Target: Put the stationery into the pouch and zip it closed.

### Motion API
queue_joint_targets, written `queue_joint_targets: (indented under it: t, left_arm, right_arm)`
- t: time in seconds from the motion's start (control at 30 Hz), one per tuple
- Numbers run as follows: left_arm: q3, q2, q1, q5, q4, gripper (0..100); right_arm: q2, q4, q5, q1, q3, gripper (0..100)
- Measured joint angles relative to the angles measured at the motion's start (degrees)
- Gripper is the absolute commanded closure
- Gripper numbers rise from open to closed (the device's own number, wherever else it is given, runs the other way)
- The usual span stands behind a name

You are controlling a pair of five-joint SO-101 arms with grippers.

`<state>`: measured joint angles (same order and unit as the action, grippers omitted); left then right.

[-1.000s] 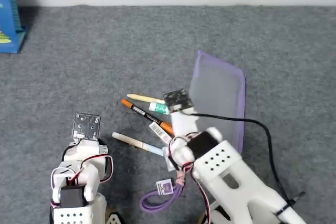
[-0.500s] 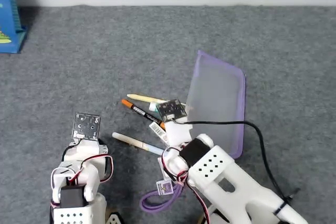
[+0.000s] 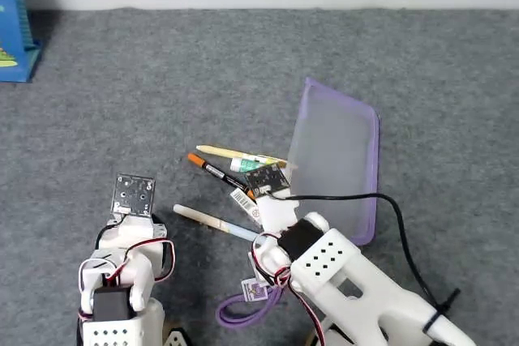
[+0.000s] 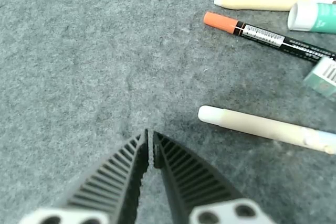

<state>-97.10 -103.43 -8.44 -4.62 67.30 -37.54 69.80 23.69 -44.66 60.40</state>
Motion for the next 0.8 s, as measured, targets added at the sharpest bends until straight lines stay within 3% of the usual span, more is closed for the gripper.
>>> queue_joint_targets:
  t: [0.3,0.57,0.8]
  left_arm:
    - [0.00,0.00,0.00,0.00,0.00,99]
    - [0.00,0.00,0.00,0.00,0.00,99]
    - [0.00,0.00,0.00,0.00,0.00,99]
  right_arm:
    - [0.18,-10.20,-1.49,0.09,6.33,78.1]
    - [7.47,-15.21,-1.85,0.53,7.74,98.9]
    - [10.73,-13.80,-1.93,3.87,5.63,99.0]
